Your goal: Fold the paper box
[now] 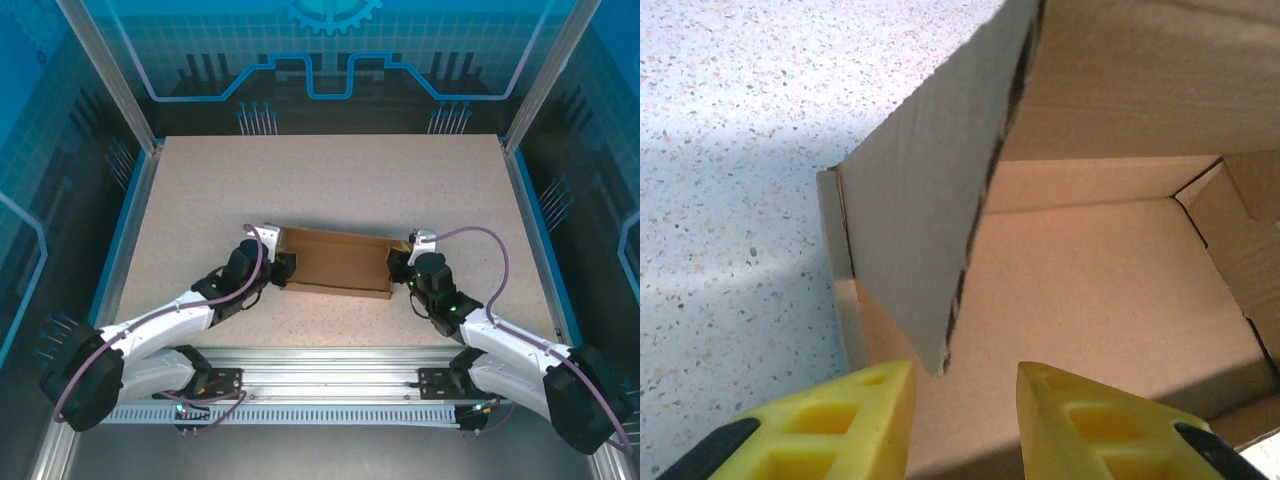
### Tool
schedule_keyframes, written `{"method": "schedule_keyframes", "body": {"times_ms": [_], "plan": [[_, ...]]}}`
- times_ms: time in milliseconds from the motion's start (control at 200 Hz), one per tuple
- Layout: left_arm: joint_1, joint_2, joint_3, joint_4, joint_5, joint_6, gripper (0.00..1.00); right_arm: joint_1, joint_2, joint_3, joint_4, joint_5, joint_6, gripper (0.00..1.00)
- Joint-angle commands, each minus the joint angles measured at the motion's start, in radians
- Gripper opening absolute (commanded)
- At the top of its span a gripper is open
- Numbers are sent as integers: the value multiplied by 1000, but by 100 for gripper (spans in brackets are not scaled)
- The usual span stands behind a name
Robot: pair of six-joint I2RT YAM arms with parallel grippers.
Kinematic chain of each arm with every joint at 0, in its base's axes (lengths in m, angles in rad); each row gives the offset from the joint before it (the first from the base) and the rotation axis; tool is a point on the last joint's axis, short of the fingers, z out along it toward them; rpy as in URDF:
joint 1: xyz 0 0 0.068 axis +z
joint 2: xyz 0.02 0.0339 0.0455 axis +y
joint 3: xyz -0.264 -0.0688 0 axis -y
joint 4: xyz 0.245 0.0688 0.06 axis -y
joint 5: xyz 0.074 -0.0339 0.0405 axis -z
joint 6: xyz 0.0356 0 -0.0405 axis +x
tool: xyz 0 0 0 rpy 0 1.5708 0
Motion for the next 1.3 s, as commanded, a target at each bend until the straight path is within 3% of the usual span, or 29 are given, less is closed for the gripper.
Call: {"method": "schedule_keyframes", "body": {"times_ms": [0,460,710,816,986,1296], "plan": [[-8,-32,-20,-9,-13,-13,33,22,-10,-26,-27,-20,23,18],[-9,-65,-39,-54,-16,-29,34,29,-5,-24,-65,-57,-13,18],[-6,-160,-34,-181,31,-90,57,29,13,-11,-83,-53,-26,18],[-7,-216,-34,-240,72,-127,63,29,26,-6,-77,-52,-27,17],[-8,-347,-18,-351,160,-192,65,32,51,3,-75,-48,-28,17],[-6,-517,109,-507,180,-251,65,42,121,9,-40,-35,-22,16]]}}
